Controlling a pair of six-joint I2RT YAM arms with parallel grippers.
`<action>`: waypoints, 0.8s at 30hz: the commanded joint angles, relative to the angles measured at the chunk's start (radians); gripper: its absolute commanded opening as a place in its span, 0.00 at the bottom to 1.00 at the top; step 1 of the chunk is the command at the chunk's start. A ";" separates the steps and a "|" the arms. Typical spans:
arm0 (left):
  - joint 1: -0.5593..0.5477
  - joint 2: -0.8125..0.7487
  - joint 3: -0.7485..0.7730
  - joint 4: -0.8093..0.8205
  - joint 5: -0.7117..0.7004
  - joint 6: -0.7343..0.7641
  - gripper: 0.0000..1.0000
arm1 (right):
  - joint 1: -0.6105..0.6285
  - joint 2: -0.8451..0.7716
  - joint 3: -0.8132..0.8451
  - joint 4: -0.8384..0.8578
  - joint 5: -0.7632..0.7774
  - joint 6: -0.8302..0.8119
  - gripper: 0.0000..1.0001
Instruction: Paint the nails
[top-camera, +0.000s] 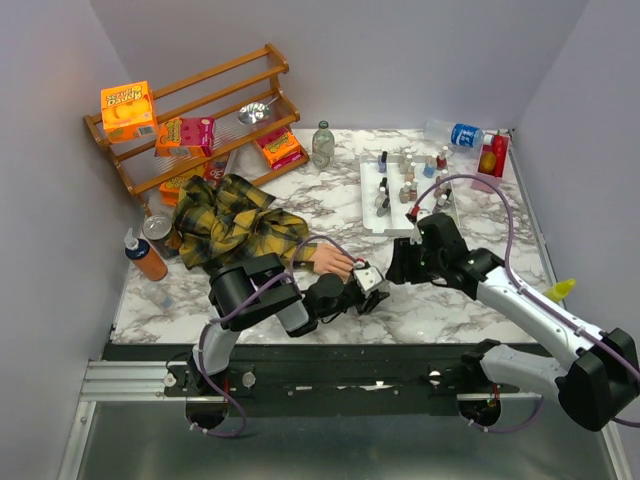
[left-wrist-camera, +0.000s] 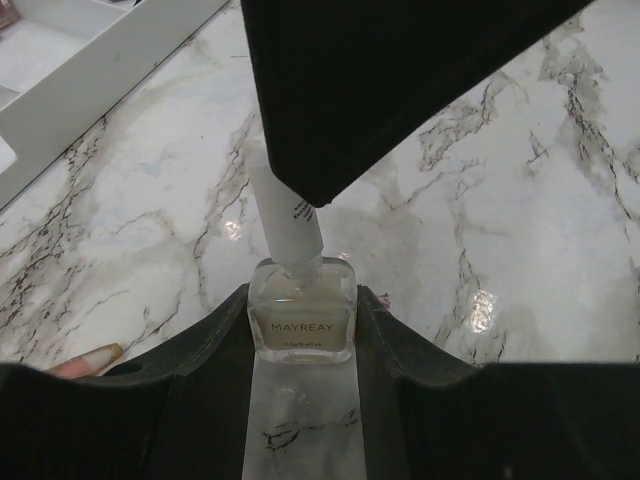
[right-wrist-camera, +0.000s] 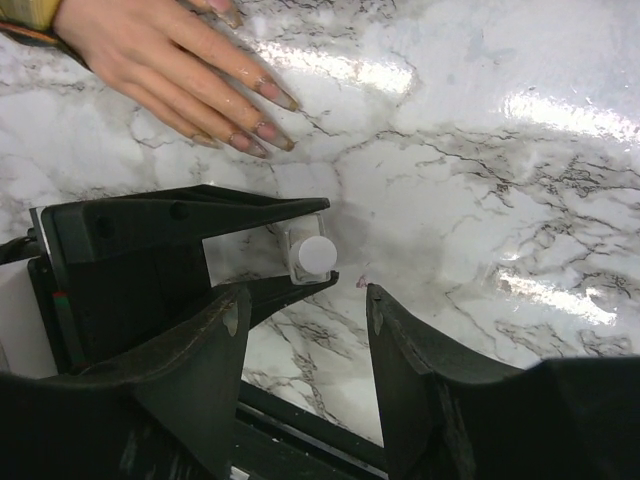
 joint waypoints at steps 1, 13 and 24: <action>-0.015 0.026 0.019 0.083 -0.036 0.025 0.03 | -0.005 0.037 -0.009 0.052 0.042 0.013 0.58; -0.024 0.058 0.018 0.097 -0.044 0.042 0.02 | -0.005 0.126 -0.021 0.087 0.033 0.008 0.56; -0.027 0.073 0.021 0.098 -0.052 0.043 0.02 | -0.006 0.143 -0.025 0.095 -0.015 -0.004 0.48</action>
